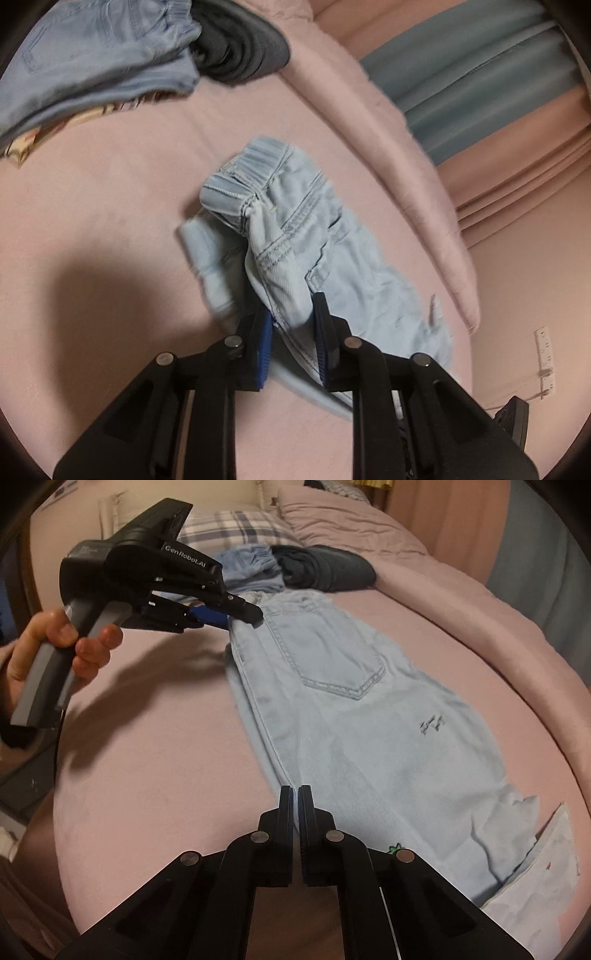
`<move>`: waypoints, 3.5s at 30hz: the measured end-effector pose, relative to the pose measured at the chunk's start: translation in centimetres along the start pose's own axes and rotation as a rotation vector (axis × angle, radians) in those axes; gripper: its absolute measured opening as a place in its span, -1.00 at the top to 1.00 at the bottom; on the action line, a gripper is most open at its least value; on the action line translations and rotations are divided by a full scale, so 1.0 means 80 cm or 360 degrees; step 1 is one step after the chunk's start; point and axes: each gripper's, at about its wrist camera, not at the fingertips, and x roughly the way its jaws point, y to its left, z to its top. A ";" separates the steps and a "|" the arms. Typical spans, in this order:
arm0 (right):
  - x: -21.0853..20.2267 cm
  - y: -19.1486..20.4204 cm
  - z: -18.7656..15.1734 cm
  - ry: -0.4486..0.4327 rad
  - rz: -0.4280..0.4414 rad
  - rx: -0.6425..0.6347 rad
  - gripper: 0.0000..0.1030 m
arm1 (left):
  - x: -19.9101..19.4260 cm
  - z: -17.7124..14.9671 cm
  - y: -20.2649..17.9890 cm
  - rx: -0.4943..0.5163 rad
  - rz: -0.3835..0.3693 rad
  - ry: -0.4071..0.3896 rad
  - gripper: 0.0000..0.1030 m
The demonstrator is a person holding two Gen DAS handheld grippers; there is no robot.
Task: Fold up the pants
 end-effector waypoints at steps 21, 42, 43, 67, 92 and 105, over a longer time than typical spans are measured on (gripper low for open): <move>-0.091 -0.349 -0.097 0.0113 -0.0434 0.1735 -0.25 | 0.033 -0.078 -0.126 0.0619 0.0056 0.0147 -0.41; -0.312 -0.255 -0.252 -0.0866 -0.0533 0.1950 0.92 | 0.130 -0.139 -0.203 0.0879 -0.0036 0.0450 -0.44; -0.315 -0.242 -0.283 -0.0898 -0.0541 0.2007 0.91 | 0.134 -0.143 -0.206 0.0881 -0.0023 0.0451 -0.44; -0.321 -0.228 -0.438 -0.0747 -0.0870 0.2316 0.95 | 0.174 -0.132 -0.253 0.0943 0.0188 0.0479 -0.47; -0.146 -0.270 -0.254 -0.0045 -0.0488 0.1535 0.57 | 0.182 -0.088 -0.206 0.1047 0.0393 0.0296 -0.69; -0.193 -0.253 -0.264 -0.0106 -0.0580 0.1552 0.73 | 0.150 -0.052 -0.192 0.1066 0.0374 0.0204 -0.72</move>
